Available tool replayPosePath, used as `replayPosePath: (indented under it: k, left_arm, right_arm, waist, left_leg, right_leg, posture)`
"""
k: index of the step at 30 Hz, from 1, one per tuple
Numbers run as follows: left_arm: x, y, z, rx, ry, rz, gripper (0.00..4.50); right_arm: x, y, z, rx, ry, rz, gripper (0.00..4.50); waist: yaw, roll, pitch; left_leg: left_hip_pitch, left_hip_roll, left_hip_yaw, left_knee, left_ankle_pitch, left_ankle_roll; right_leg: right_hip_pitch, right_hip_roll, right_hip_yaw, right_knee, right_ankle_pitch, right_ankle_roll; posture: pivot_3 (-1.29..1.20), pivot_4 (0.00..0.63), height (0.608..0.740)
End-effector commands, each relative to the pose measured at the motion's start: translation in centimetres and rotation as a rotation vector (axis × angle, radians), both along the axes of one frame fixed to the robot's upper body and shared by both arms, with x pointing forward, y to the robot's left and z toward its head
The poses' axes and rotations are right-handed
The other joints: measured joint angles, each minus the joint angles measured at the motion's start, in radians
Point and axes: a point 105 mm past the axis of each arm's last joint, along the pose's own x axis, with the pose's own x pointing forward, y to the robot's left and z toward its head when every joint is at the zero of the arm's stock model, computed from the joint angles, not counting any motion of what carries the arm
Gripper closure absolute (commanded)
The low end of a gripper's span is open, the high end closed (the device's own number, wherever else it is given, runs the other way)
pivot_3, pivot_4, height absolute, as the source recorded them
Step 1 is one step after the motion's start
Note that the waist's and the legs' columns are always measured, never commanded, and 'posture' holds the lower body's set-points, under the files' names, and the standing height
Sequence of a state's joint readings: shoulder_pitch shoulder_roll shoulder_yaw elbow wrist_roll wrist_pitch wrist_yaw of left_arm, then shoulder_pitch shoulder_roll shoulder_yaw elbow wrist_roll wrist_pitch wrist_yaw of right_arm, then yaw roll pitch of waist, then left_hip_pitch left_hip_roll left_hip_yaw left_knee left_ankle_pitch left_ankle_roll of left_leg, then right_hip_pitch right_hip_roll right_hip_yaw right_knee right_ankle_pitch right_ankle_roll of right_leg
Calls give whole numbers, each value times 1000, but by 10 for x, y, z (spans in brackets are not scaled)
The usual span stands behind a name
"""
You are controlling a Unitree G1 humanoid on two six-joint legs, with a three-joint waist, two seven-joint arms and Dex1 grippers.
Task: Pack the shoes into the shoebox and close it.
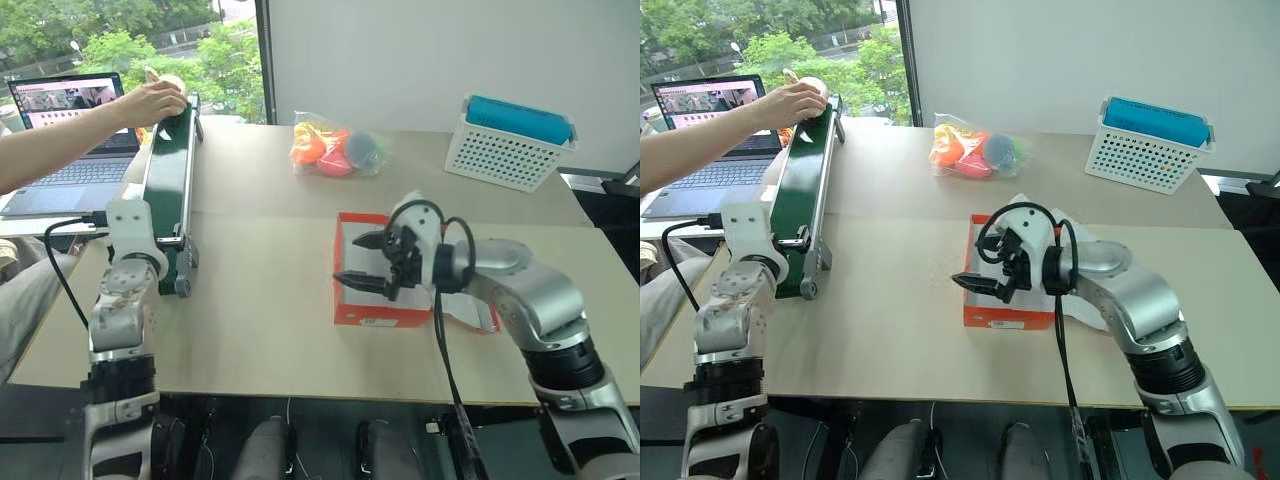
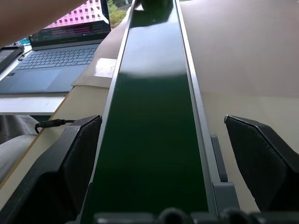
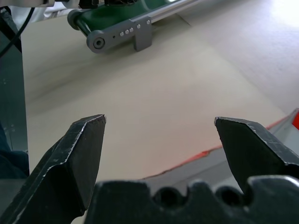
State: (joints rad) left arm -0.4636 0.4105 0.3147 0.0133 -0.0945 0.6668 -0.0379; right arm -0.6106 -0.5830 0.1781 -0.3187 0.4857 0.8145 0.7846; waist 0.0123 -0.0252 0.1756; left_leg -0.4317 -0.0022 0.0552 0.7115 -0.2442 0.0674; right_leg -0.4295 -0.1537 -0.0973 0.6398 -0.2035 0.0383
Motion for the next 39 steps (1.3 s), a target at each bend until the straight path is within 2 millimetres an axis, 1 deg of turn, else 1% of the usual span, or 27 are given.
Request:
replayPosePath:
  k: [1, 7, 12, 22, 28, 39]
  left_arm:
    - [1, -2, 13, 19, -12, -14, 0]
    - [4, -3, 9, 1, 23, -5, 0]
    - [5, 0, 8, -11, 36, 11, 0]
    - [4, 7, 2, -9, 68, 32, 0]
    - [3, 12, 4, 0, 53, 53, 0]
    - [0, 20, 3, 6, 46, 83, 0]
  right_arm:
    - [-3, 5, 12, 63, -34, 22, 51]
    - [-3, 7, 11, 117, -5, 14, 51]
    - [-1, 5, 6, 115, 5, -16, 51]
    - [-1, -6, -8, 132, 52, -77, 51]
    - [-3, -10, -15, 128, 74, -84, 51]
    - [-2, -13, -15, 129, 75, -99, 51]
  waist:
    - [0, 0, 0]
    - [1, 0, 0]
    - [0, 0, 0]
    - [0, 0, 0]
    - [0, -1, 0]
    - [0, -1, 0]
  left_leg:
    - [0, 0, 0, 0, 0, 0]
    - [0, 0, 0, 0, 0, -1]
    - [0, 0, 0, 0, 0, -1]
    - [-1, 0, 0, 0, 0, -1]
    - [-1, 0, 1, 0, 0, -1]
    - [-4, 0, 1, 0, 1, -2]
  right_leg:
    - [0, 0, 0, 0, 0, 0]
    - [0, 0, 0, 0, 0, 0]
    - [-1, 0, 0, 0, 0, 0]
    - [-2, 0, 1, 1, 0, -1]
    - [-3, 0, 1, 1, 0, -1]
    - [-6, 0, 1, 1, 1, -1]
  posture:
    - [0, 150, 708]
    - [0, 150, 708]
    - [0, 150, 708]
    - [0, 150, 708]
    - [0, 150, 708]
    - [0, 150, 708]
